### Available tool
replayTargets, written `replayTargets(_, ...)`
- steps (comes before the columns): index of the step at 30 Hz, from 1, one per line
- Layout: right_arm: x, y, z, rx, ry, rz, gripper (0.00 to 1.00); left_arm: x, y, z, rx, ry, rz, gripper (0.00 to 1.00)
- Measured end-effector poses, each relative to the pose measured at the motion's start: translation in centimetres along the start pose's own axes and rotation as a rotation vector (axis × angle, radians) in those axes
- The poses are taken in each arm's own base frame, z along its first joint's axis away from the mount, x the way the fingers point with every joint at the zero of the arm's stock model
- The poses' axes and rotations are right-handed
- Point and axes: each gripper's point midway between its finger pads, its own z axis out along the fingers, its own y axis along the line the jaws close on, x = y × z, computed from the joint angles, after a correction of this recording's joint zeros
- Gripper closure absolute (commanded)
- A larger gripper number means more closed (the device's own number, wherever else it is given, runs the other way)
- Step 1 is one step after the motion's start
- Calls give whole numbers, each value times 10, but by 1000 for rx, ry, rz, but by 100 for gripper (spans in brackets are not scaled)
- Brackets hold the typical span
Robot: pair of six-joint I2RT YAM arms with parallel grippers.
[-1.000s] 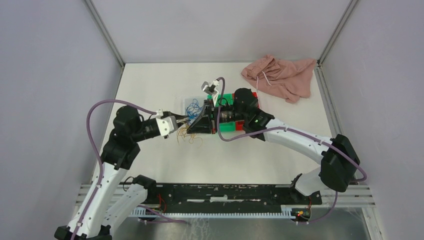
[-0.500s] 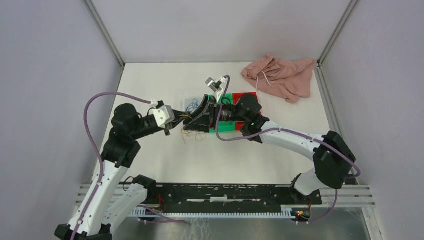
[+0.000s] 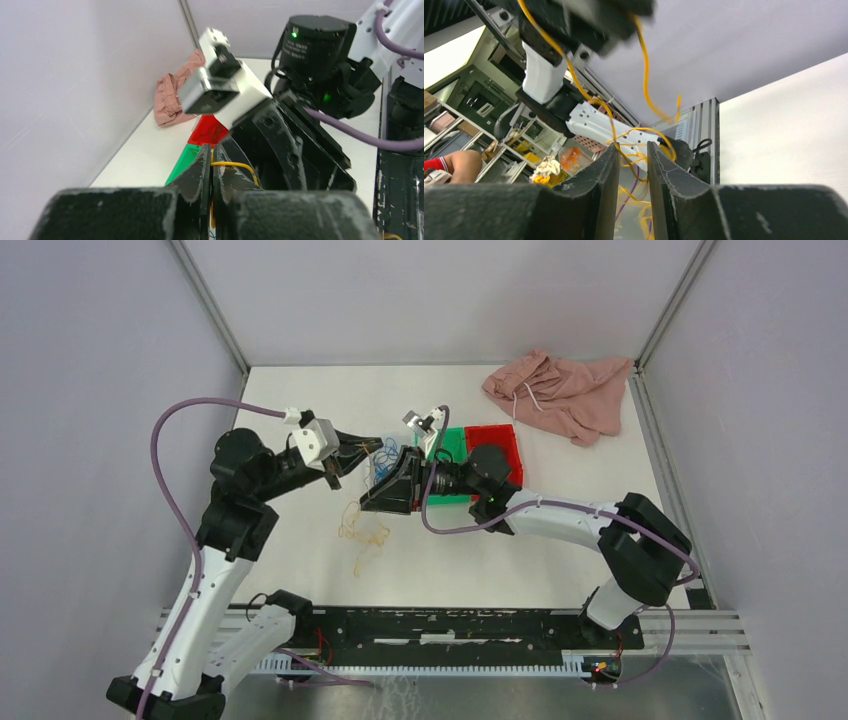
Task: Untangle the cables
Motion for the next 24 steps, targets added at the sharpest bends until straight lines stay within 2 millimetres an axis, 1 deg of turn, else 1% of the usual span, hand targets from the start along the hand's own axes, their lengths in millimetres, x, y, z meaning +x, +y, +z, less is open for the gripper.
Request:
replayTargets(3, 14, -1, -2, 1, 28, 11, 66, -9, 5, 2, -12, -13, 7, 97)
replayTargets(7, 35, -8, -5, 16, 64, 39, 66, -24, 10, 2, -20, -40, 26, 97)
replayTargets(12, 53, -16, -9, 43, 99, 57, 66, -37, 13, 2, -27, -64, 49, 97)
replayTargets(15, 58, -22, -11, 65, 114, 51, 59, -41, 14, 2, -29, -69, 54, 97)
replayTargets(18, 68, -38, -18, 152, 152, 39, 52, -44, 14, 2, -29, -74, 59, 97)
replayTargets(21, 69, -45, -31, 258, 186, -15, 47, -45, 13, 1, -26, -76, 62, 97)
replayTargets(22, 66, -43, -36, 286, 194, -46, 46, -44, 12, 1, -25, -75, 60, 97)
replayTargets(24, 54, -33, -45, 325, 198, -125, 43, -45, 10, -1, -21, -75, 60, 97)
